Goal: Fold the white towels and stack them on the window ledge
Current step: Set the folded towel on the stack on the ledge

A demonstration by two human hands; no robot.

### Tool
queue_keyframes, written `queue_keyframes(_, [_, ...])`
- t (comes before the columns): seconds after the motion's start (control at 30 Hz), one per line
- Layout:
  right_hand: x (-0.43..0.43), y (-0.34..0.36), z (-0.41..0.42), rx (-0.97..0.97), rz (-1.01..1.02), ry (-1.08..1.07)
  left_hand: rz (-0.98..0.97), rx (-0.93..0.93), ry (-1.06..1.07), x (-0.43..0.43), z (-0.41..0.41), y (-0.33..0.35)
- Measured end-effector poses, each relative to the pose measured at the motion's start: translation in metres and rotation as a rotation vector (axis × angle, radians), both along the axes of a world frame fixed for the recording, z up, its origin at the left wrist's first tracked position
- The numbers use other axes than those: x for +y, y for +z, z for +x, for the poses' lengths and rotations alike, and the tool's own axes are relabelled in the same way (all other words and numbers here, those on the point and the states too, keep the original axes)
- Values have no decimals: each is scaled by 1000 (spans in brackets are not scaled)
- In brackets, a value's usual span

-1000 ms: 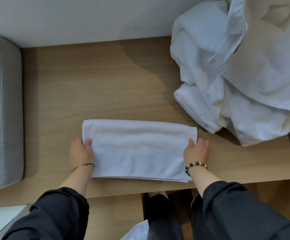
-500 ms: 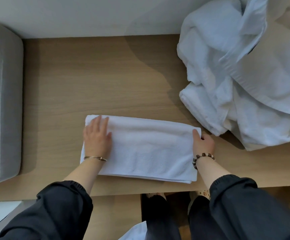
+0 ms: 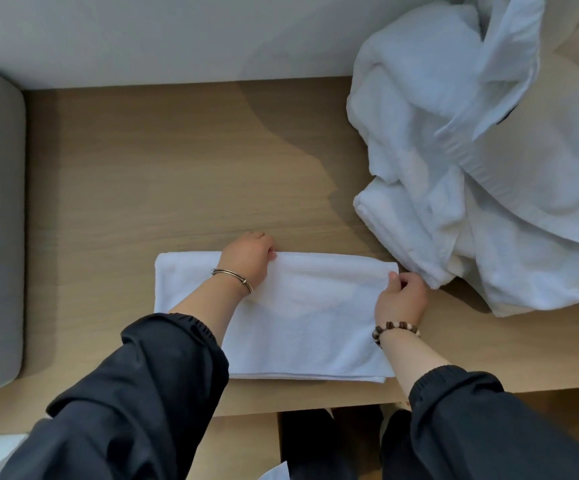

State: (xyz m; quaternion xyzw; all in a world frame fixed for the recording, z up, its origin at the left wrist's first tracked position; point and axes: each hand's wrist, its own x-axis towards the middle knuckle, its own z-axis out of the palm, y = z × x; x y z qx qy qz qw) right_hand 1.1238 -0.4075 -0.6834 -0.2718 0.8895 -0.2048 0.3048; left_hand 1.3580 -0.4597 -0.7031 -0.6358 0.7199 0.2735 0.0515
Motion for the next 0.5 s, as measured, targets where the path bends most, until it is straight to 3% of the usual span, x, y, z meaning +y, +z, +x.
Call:
queue_keyframes(0.13, [-3, -2, 5, 35, 31, -1, 8, -89, 27, 4, -9, 1])
queue_keyframes(0.33, [-1, 14, -11, 81, 155, 239, 76, -287, -21, -6, -25, 21])
queue_keyframes(0.4, [2, 30, -17, 88, 146, 307, 31, -250, -39, -3, -33, 33])
queue_keyframes(0.5, [6, 64, -20, 89, 30, 414, -46, -24, 1, 3, -58, 58])
